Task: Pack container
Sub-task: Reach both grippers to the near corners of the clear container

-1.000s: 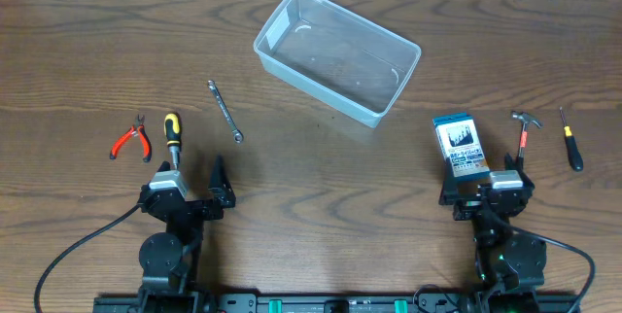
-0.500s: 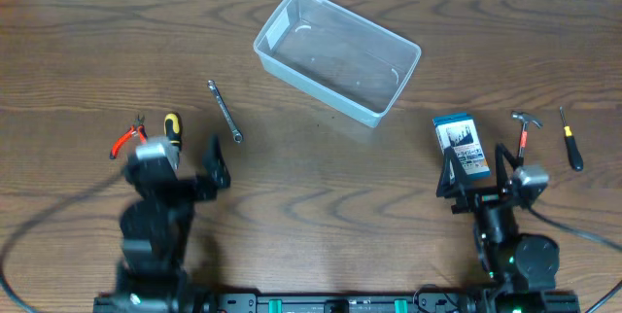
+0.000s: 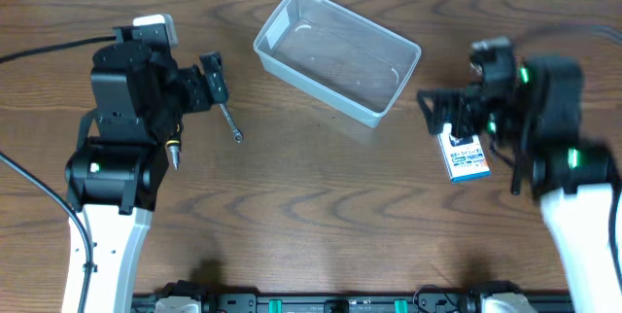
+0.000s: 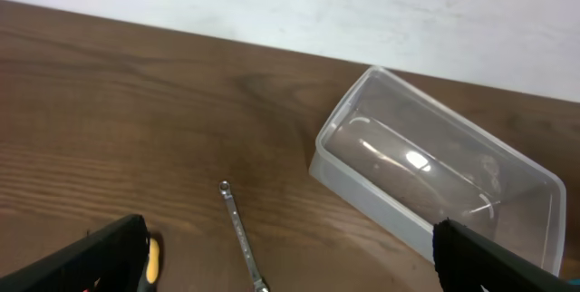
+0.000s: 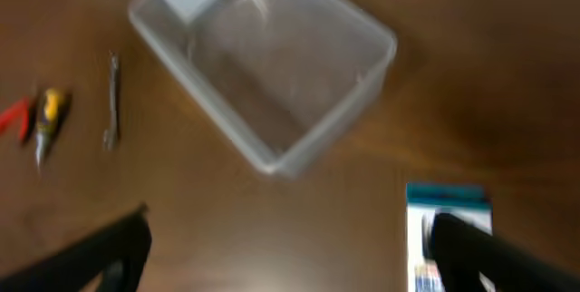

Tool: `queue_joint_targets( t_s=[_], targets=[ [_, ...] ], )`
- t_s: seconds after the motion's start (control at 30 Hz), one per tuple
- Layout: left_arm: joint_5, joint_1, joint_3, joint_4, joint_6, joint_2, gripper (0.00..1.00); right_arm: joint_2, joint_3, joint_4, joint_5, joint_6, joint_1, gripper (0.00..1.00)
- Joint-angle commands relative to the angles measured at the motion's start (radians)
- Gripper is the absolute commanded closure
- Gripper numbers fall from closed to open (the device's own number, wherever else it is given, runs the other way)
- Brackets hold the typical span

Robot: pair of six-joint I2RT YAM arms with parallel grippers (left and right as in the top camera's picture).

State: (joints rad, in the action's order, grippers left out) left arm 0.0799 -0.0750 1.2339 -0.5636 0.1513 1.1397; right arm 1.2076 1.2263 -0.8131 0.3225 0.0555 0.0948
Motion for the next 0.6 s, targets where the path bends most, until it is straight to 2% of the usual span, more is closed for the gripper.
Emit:
queue_joint_targets(
  t_s=[0.0,0.13,0.33,0.37,0.4,0.47,0.57],
  targets=[
    [0.010,-0.003,0.019,-0.041,-0.020,0.005,0.02,0.177,0.211,-0.149,0.014,-0.135,0.009,0.01],
    [0.026,-0.003,0.019,-0.063,-0.019,0.003,0.02,0.278,0.258,-0.109,0.078,-0.136,0.011,0.01],
    [0.025,-0.003,0.073,-0.050,-0.016,0.052,0.02,0.353,0.394,-0.076,-0.067,-0.152,0.050,0.01],
    [0.025,-0.003,0.097,-0.049,-0.018,0.073,0.02,0.370,0.423,-0.078,-0.071,-0.161,0.056,0.07],
    [0.024,-0.003,0.125,-0.050,-0.021,0.098,0.01,0.387,0.451,-0.082,-0.072,-0.166,0.061,0.21],
    [0.024,-0.003,0.188,-0.049,-0.024,0.159,0.12,0.426,0.500,-0.090,-0.072,-0.161,0.066,0.55],
    [0.025,-0.003,0.283,-0.039,-0.024,0.259,0.24,0.478,0.540,-0.098,-0.072,-0.158,0.074,0.83]
  ],
)
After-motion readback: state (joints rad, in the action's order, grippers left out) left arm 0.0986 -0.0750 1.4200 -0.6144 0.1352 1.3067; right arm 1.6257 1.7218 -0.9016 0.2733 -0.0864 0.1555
